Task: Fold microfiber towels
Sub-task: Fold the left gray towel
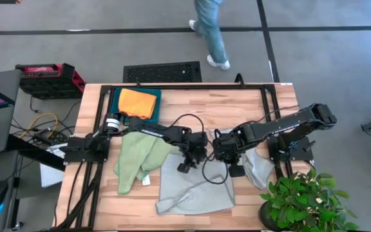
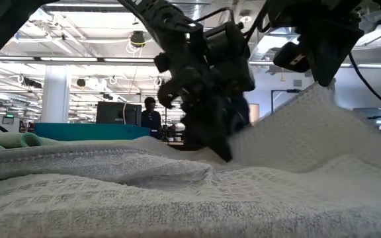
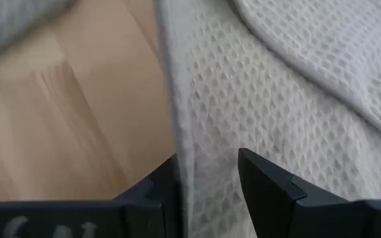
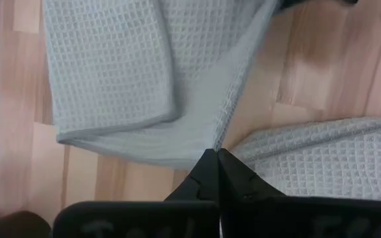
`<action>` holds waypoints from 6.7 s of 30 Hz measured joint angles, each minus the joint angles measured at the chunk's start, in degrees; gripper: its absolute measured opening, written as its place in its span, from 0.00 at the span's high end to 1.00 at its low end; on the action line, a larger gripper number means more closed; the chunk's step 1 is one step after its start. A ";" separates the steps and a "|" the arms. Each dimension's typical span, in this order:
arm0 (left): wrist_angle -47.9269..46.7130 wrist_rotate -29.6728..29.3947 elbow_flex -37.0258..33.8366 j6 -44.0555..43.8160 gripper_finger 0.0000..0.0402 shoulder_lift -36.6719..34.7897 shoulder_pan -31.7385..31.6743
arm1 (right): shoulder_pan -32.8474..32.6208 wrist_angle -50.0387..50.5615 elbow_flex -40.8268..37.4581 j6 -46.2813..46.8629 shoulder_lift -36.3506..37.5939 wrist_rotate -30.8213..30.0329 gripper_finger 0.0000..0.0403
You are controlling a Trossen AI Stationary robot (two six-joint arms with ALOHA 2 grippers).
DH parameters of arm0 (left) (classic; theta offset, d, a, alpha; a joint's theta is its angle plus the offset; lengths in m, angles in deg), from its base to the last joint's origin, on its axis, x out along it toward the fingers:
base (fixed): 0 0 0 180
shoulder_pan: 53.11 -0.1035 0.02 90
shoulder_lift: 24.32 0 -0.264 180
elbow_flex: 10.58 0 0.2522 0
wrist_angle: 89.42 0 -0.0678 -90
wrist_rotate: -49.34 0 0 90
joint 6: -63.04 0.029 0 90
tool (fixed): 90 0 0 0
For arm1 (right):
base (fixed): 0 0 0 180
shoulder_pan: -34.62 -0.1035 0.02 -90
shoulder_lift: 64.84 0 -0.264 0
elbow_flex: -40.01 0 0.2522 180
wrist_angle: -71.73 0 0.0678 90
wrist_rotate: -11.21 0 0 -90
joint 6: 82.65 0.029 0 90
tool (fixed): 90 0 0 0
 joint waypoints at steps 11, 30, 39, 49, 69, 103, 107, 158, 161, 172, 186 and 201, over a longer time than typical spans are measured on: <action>-19.87 2.55 5.34 0.62 0.69 -0.02 -1.28 | -0.02 2.64 0.00 0.02 0.00 0.11 0.98; -40.38 4.61 5.41 -2.16 0.69 0.20 -1.26 | -0.02 3.06 0.00 -0.04 0.00 0.11 0.98; -46.62 4.27 5.41 -4.66 0.69 0.20 -1.13 | -0.02 3.08 0.00 -0.04 0.00 0.11 0.98; -44.71 -5.84 5.37 -7.77 0.69 0.20 -0.57 | -0.02 2.87 0.00 -0.48 0.00 0.09 0.98; -47.40 -9.09 5.35 -6.67 1.00 -1.07 0.14 | -0.04 4.59 0.00 -0.06 0.03 -3.12 0.98; -40.57 -58.10 5.37 -32.53 1.00 -37.57 5.05 | 4.27 3.28 5.85 4.03 14.84 -57.18 0.98; -36.93 -64.06 5.37 -29.73 1.00 -38.04 4.88 | 7.76 2.87 7.35 2.77 13.97 -58.20 0.98; -46.47 -45.14 4.70 -51.90 1.00 -38.23 25.69 | -18.72 14.13 12.44 20.17 15.00 -34.38 0.98; -42.00 -43.32 0.94 -53.74 1.00 -38.25 28.41 | -21.96 12.89 11.75 22.79 13.33 -34.29 0.98; -24.77 -36.23 -12.16 -60.34 1.00 -38.22 34.99 | -27.59 -0.43 5.97 24.89 2.46 -28.12 0.98; -9.53 -35.99 -23.57 -67.35 1.00 -38.22 41.32 | -28.92 -11.87 5.44 27.65 -9.39 -20.96 0.98; -15.89 -41.75 -24.18 -70.30 1.00 -38.25 37.85 | -22.70 -2.75 5.44 28.04 -10.40 -25.63 0.98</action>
